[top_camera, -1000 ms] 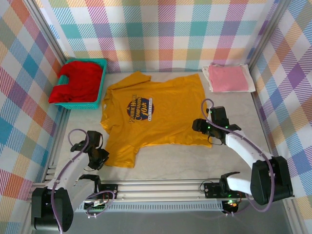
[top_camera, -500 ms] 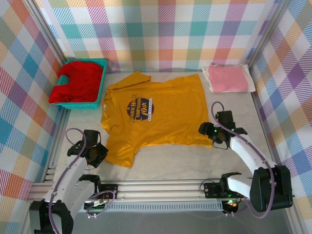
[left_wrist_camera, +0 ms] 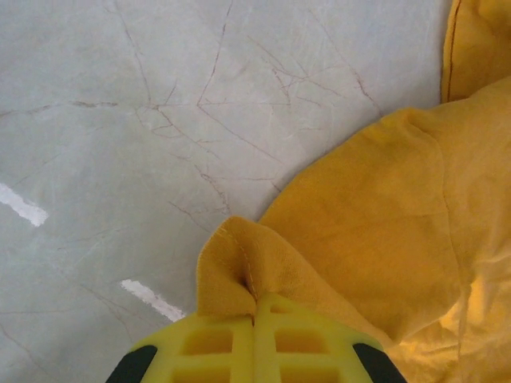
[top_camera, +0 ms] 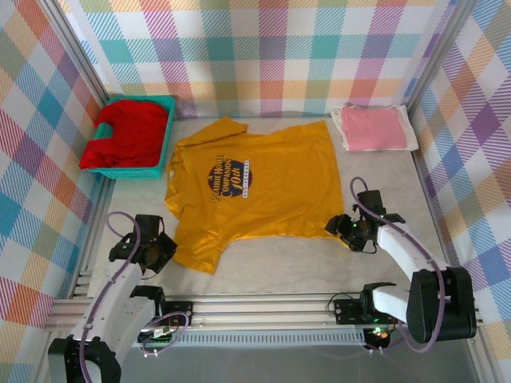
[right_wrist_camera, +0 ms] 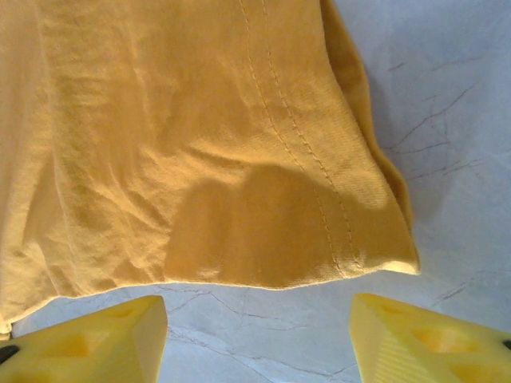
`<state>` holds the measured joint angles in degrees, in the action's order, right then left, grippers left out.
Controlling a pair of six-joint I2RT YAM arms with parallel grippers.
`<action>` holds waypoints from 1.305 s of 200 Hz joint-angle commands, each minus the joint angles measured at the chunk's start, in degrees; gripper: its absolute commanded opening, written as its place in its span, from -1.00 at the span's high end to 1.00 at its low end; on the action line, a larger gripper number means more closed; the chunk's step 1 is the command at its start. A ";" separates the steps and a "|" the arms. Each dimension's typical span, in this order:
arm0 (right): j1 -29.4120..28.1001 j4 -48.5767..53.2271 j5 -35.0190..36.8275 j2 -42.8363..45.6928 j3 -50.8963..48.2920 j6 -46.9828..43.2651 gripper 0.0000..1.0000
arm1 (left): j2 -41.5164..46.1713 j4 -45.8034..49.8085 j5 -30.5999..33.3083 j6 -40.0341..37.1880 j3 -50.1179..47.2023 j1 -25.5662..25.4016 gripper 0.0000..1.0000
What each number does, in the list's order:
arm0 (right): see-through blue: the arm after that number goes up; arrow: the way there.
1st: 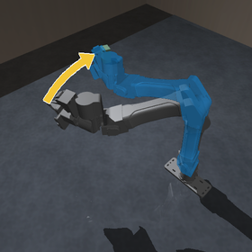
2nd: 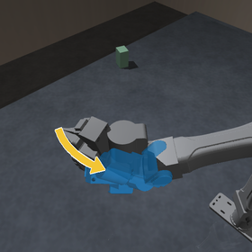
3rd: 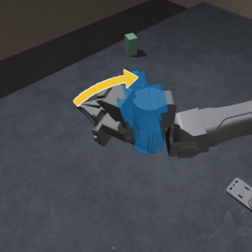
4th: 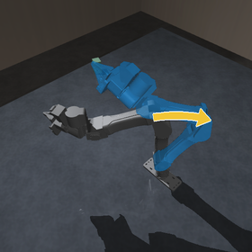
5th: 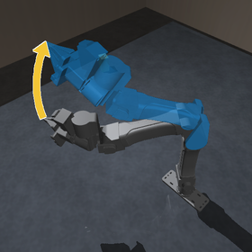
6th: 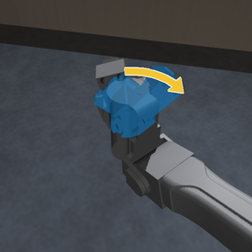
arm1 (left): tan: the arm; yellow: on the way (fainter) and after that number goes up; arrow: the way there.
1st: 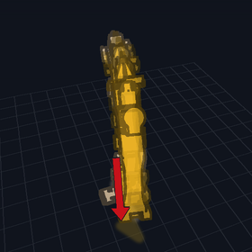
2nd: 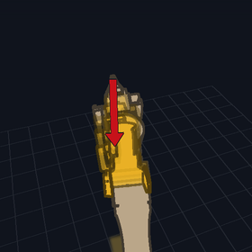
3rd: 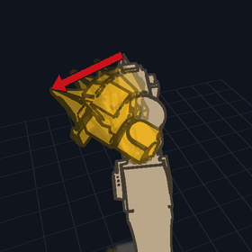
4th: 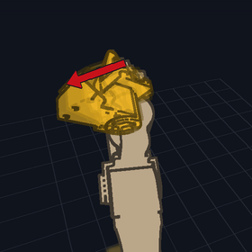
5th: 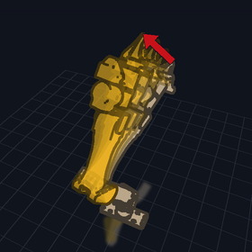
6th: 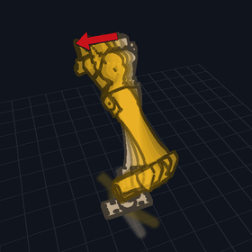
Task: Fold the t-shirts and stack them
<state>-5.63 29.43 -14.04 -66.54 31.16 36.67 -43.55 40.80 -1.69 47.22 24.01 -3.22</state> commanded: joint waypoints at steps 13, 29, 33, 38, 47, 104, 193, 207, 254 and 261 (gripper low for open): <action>0.12 -0.23 -1.49 -0.76 -0.11 0.50 -0.21 | 0.13 -1.42 0.12 -1.36 -0.31 0.15 1.00; 0.03 3.30 0.55 -0.51 1.66 -0.19 -0.16 | 0.14 -1.23 0.23 -1.12 -0.28 0.15 1.00; 0.02 4.32 1.69 0.21 1.95 -0.45 -0.16 | 0.13 -1.23 0.00 -1.14 -0.28 0.10 1.00; 0.09 5.59 3.57 1.32 2.22 -0.56 -0.17 | 0.13 -1.13 -0.14 -1.25 -0.11 0.15 1.00; 0.37 7.03 7.02 3.34 2.24 -0.46 -0.22 | 0.30 -0.58 0.25 -1.21 0.25 0.14 1.00; 6.21 1.95 -0.79 -0.54 2.50 -1.07 -0.20 | 1.72 -0.74 1.34 -1.08 0.45 0.10 1.00; 6.23 -6.61 -1.22 -8.19 1.36 -0.13 0.25 | 2.83 -1.55 1.33 -0.16 -0.63 0.19 1.00; 6.24 -6.28 -0.68 -6.93 1.14 0.27 0.41 | 3.65 -1.20 1.61 0.64 -0.59 0.23 1.00; 6.22 -1.68 1.19 3.60 -1.88 1.80 1.00 | 14.36 5.71 6.85 3.93 0.24 0.22 1.00; 6.23 -0.46 1.13 4.99 -2.12 1.81 1.00 | 17.12 6.95 7.62 4.10 0.25 0.19 1.00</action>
<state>0.43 25.23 -13.85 -65.69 30.50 37.98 -32.99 41.93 1.28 49.19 24.01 -3.22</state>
